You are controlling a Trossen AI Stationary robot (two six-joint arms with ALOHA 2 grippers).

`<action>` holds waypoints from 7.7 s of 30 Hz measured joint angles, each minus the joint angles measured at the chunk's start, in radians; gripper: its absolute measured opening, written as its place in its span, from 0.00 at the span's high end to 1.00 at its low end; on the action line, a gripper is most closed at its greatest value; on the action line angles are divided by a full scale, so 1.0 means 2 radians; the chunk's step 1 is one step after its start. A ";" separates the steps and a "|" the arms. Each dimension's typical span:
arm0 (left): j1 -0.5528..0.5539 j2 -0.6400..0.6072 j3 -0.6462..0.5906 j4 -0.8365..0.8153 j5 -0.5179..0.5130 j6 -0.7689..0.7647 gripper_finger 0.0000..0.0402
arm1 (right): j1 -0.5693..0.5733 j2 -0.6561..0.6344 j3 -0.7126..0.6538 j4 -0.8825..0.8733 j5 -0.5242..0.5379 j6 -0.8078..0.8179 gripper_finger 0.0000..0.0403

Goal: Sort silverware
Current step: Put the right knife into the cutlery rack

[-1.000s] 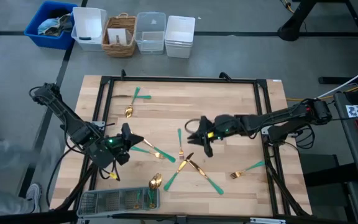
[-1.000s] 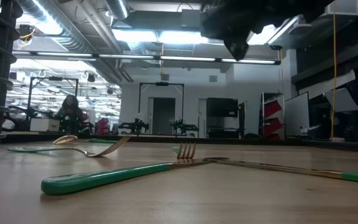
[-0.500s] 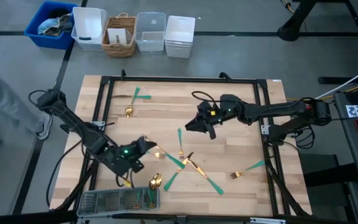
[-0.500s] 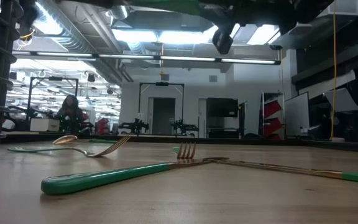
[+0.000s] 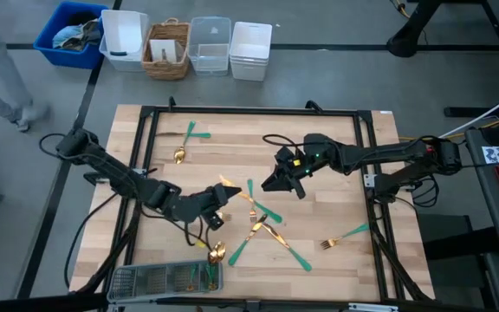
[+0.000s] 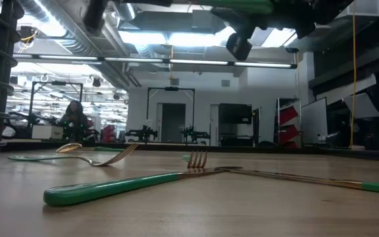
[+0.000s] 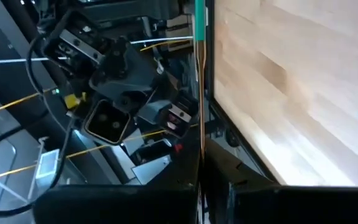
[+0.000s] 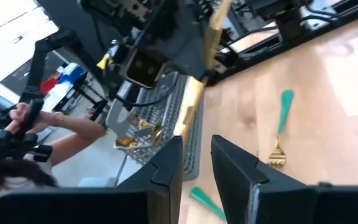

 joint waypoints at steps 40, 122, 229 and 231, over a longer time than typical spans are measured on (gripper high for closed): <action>0.126 0.035 0.000 0.135 0.254 0.096 1.00 | 0.000 0.000 0.000 -0.011 -0.036 0.000 0.78; 0.098 0.072 0.001 0.193 -0.102 -0.559 0.61 | -0.013 0.000 0.000 -0.063 0.157 -0.311 1.00; -0.027 -0.453 0.001 -0.458 0.527 -1.044 1.00 | -0.013 -0.052 0.000 -0.194 0.191 -0.298 0.76; -0.027 -0.434 0.001 -0.458 0.550 -1.046 1.00 | -0.013 -0.052 0.000 -0.194 0.191 -0.298 0.76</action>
